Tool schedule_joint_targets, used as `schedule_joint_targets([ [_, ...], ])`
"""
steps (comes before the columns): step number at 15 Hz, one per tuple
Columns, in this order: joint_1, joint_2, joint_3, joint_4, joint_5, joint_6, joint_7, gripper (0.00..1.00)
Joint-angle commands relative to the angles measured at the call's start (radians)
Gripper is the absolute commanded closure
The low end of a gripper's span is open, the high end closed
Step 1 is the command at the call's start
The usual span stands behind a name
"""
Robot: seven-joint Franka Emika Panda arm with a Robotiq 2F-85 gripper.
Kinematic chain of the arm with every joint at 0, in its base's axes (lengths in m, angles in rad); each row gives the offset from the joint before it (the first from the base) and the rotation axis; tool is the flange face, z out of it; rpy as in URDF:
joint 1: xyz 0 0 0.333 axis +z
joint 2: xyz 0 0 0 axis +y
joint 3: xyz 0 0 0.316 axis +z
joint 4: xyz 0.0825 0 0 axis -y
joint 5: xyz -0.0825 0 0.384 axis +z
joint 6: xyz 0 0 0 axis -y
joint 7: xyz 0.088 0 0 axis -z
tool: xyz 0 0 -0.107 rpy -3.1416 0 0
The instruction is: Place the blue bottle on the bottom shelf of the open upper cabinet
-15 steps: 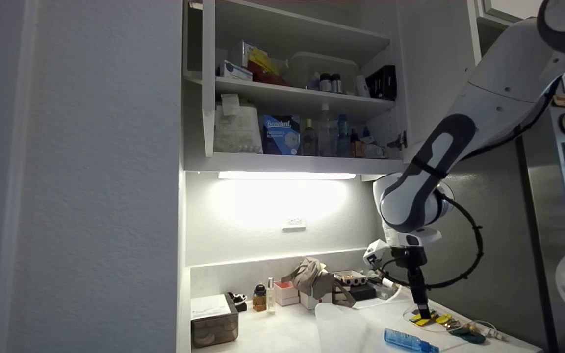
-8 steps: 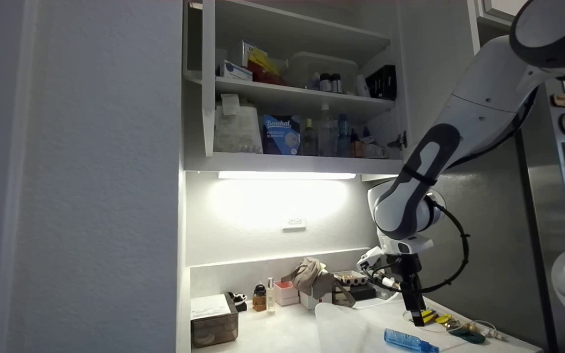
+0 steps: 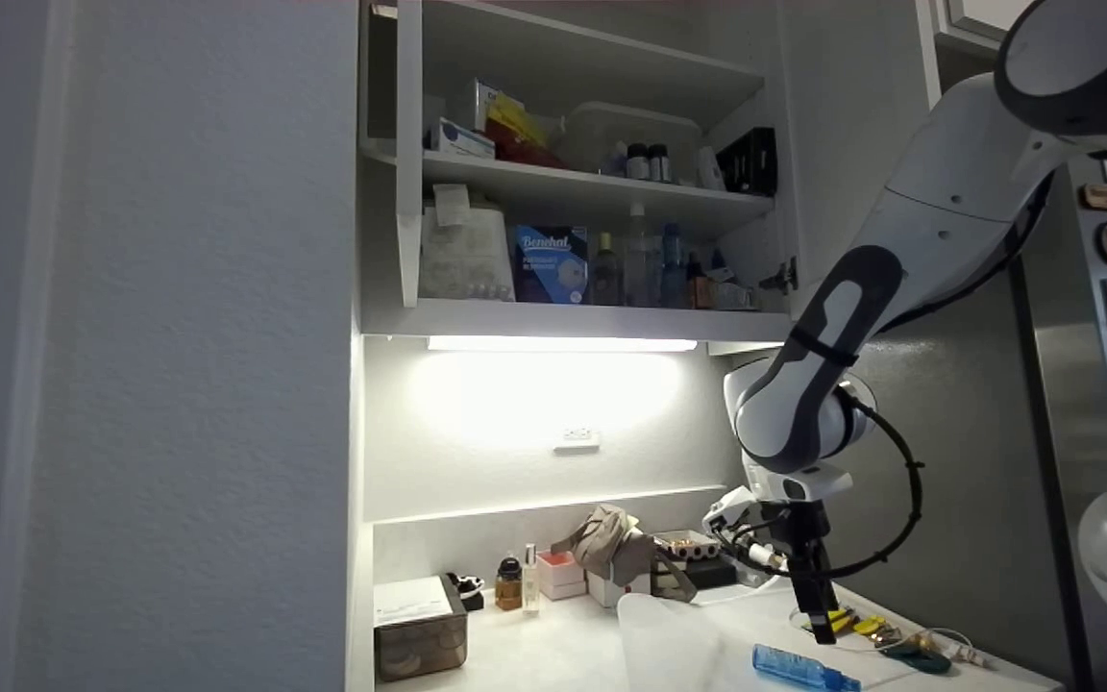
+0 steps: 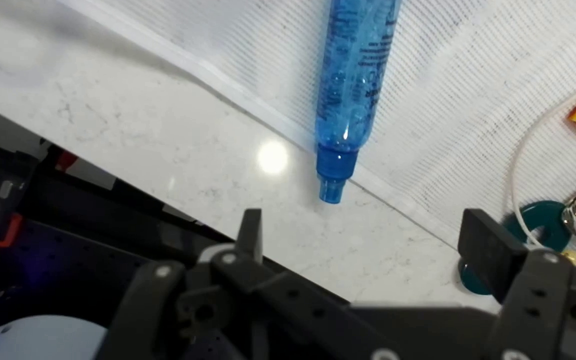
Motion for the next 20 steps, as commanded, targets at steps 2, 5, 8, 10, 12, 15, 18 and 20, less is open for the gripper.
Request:
schedule_joint_targets([
  [2, -0.117, -0.007, 0.079, -0.04, 0.02, 0.072, 0.0, 0.0],
  [5, -0.216, -0.025, 0.181, -0.062, 0.032, 0.118, 0.0, 0.0],
  [8, -0.281, -0.01, 0.295, -0.057, 0.102, 0.131, 0.0, 0.0],
  [10, -0.32, -0.005, 0.379, -0.056, 0.151, 0.131, 0.0, 0.0],
  [12, -0.39, -0.029, 0.485, -0.063, 0.182, 0.124, 0.0, 0.0],
  [15, -0.512, -0.048, 0.642, -0.067, 0.203, 0.123, 0.0, 0.0],
  [18, -0.639, -0.06, 0.784, -0.061, 0.222, 0.122, 0.0, 0.0],
  [20, -0.721, -0.069, 0.874, -0.054, 0.242, 0.118, 0.0, 0.0],
])
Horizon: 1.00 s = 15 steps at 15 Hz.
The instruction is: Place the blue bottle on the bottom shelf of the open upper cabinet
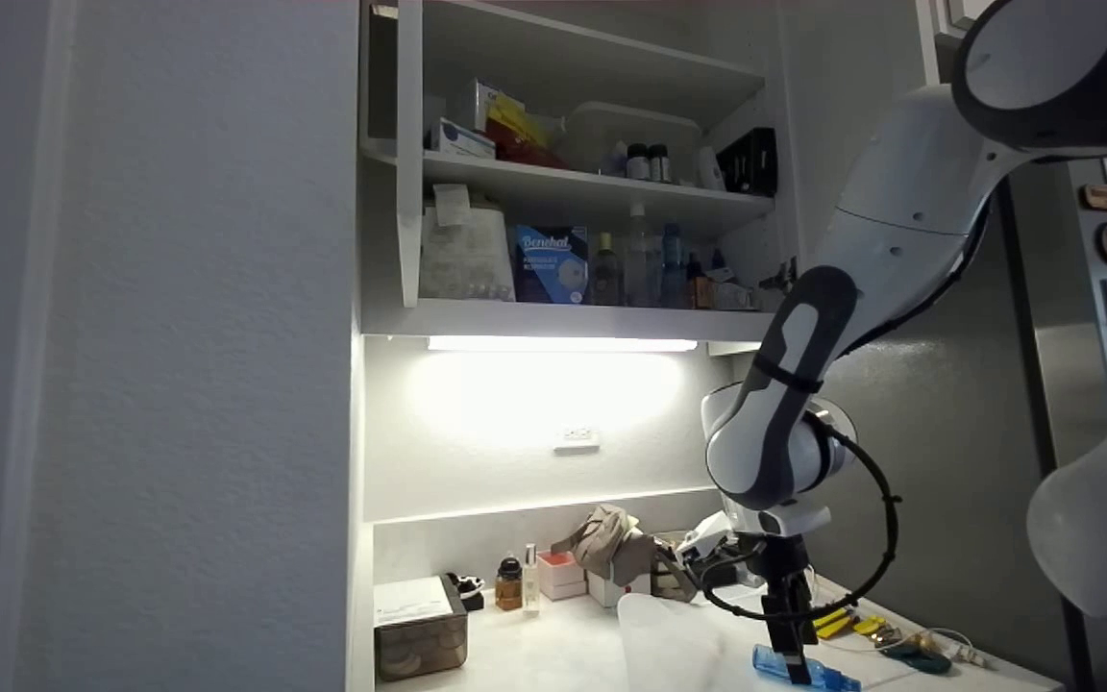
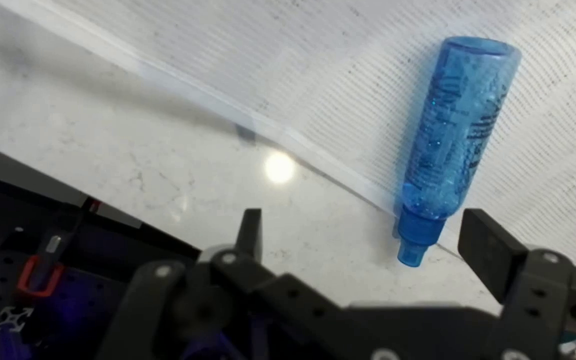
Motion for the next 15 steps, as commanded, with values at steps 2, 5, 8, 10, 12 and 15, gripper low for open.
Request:
schedule_joint_targets([
  [2, -0.186, -0.063, 0.201, -0.008, 0.073, 0.022, 0.0, 0.0],
  [5, -0.31, -0.088, 0.32, 0.002, 0.122, 0.037, 0.0, 0.0],
  [8, -0.433, -0.116, 0.432, 0.015, 0.156, 0.056, 0.0, 0.0],
  [10, -0.516, -0.125, 0.507, 0.024, 0.163, 0.068, 0.0, 0.0],
  [12, -0.601, -0.13, 0.588, 0.035, 0.163, 0.081, 0.0, 0.0],
  [15, -0.738, -0.127, 0.721, 0.055, 0.155, 0.098, 0.0, 0.0],
])
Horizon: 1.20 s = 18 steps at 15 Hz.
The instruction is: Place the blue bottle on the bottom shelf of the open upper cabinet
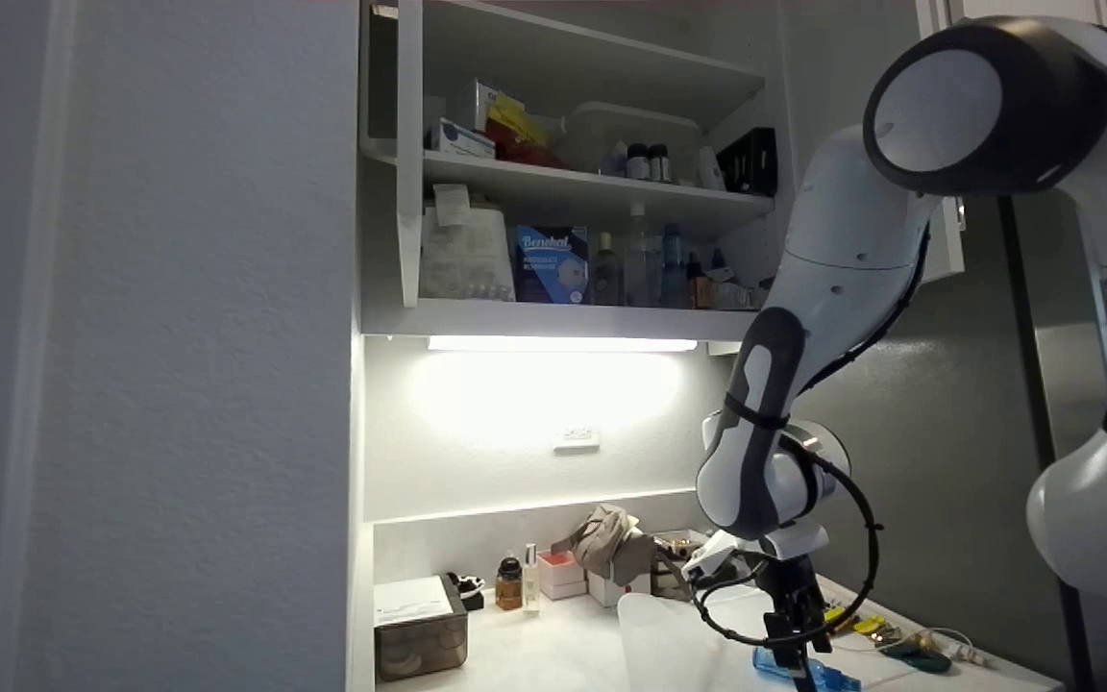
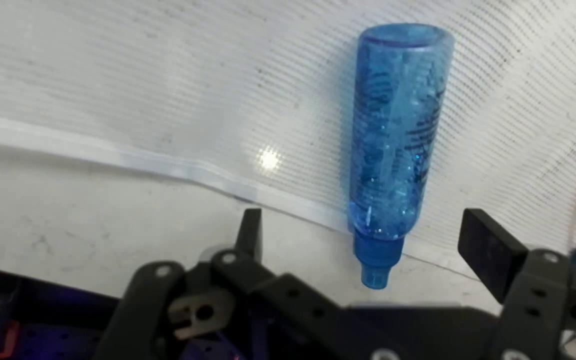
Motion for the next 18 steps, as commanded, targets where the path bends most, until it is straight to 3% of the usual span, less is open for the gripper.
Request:
schedule_joint_targets([
  [1, -0.158, -0.005, 0.153, 0.032, 0.009, 0.03, 0.0, 0.25],
  [2, -0.2, -0.002, 0.197, 0.036, 0.004, 0.034, -0.002, 0.26],
  [6, -0.337, -0.003, 0.324, 0.067, 0.025, 0.048, -0.053, 0.58],
  [12, -0.414, 0.0, 0.365, 0.111, 0.0, 0.023, -0.12, 1.0],
  [13, -0.409, 0.009, 0.359, 0.116, -0.011, 0.008, -0.143, 1.0],
  [14, -0.405, 0.014, 0.357, 0.118, -0.016, -0.001, -0.162, 0.65],
  [16, -0.392, 0.007, 0.351, 0.12, -0.026, -0.006, -0.186, 0.66],
  [18, -0.38, 0.005, 0.351, 0.123, -0.032, -0.015, -0.201, 0.52],
])
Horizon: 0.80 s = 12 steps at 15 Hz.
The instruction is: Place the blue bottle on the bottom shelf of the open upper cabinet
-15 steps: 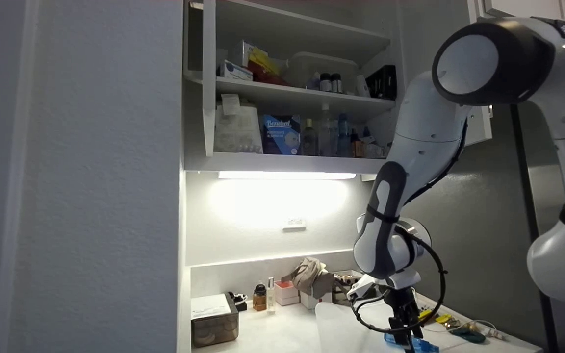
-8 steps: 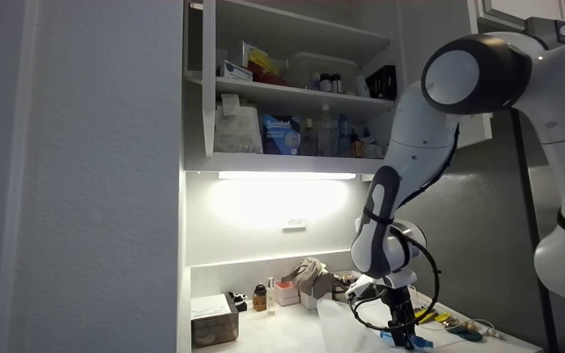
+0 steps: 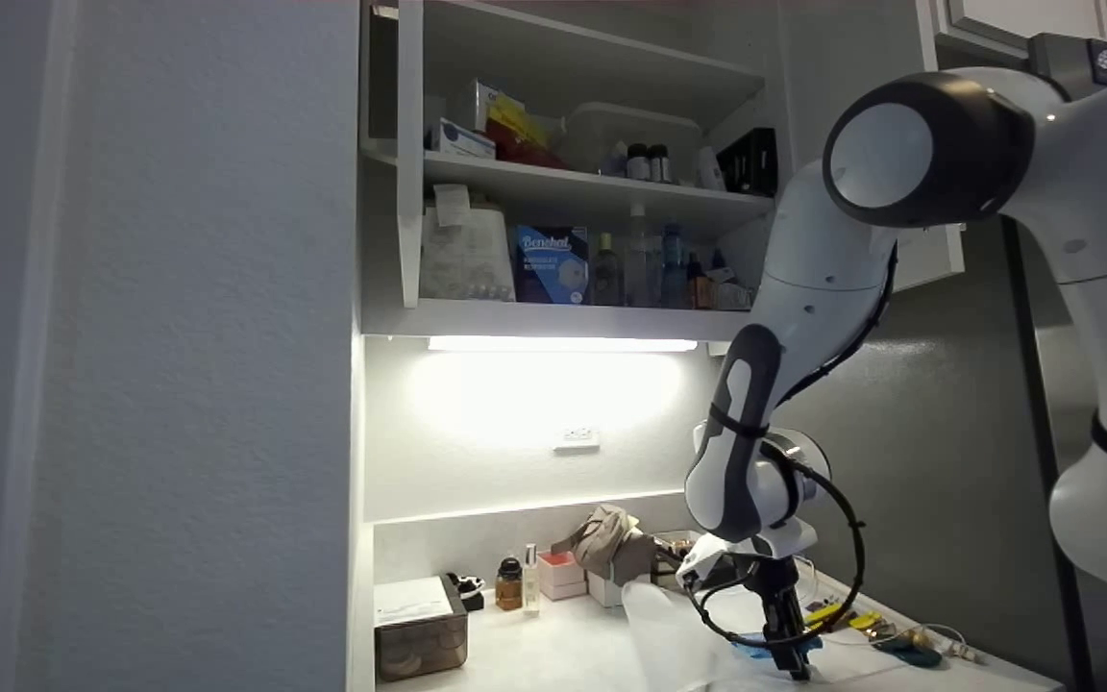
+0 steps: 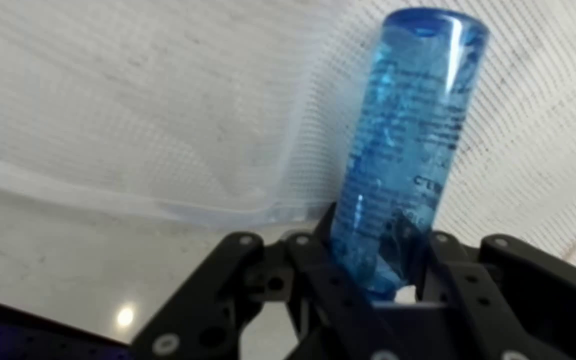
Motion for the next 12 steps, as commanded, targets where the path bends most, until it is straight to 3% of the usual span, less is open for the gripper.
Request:
schedule_joint_targets([
  [1, 0.007, 0.005, 0.007, 0.018, -0.022, -0.032, -0.033, 0.43],
  [5, 0.018, 0.0, 0.005, 0.023, -0.037, -0.041, -0.054, 0.15],
  [6, 0.022, -0.013, 0.004, 0.023, -0.045, -0.039, -0.053, 0.4],
  [7, 0.023, -0.016, 0.003, 0.022, -0.05, -0.039, -0.05, 0.51],
  [9, 0.015, -0.005, 0.008, 0.024, -0.056, -0.049, -0.06, 0.58],
  [12, 0.015, -0.007, 0.007, 0.034, -0.063, -0.073, -0.071, 0.81],
])
